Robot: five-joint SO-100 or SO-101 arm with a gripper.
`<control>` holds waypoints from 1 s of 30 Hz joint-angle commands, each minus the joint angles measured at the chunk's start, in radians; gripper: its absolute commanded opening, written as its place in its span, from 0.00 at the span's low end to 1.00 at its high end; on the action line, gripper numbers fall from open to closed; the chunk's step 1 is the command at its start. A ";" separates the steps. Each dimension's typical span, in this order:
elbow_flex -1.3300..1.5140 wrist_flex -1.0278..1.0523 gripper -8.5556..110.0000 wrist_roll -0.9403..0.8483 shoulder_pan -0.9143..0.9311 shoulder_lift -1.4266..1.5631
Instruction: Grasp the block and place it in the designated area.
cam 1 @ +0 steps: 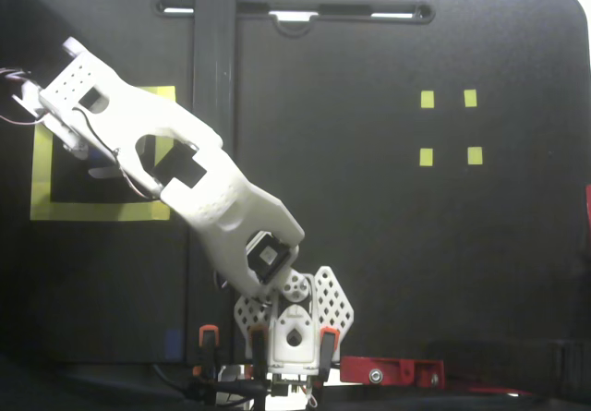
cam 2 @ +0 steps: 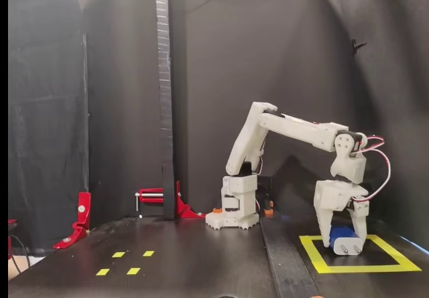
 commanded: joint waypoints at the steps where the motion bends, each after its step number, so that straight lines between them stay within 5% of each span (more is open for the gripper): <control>1: -0.002 -0.017 0.24 0.005 -0.003 -0.017; 14: -0.002 -0.002 0.24 0.000 0.000 -0.011; 22: -0.002 0.020 0.39 -0.031 0.000 -0.005; 30: -0.002 0.025 0.42 -0.040 0.005 0.002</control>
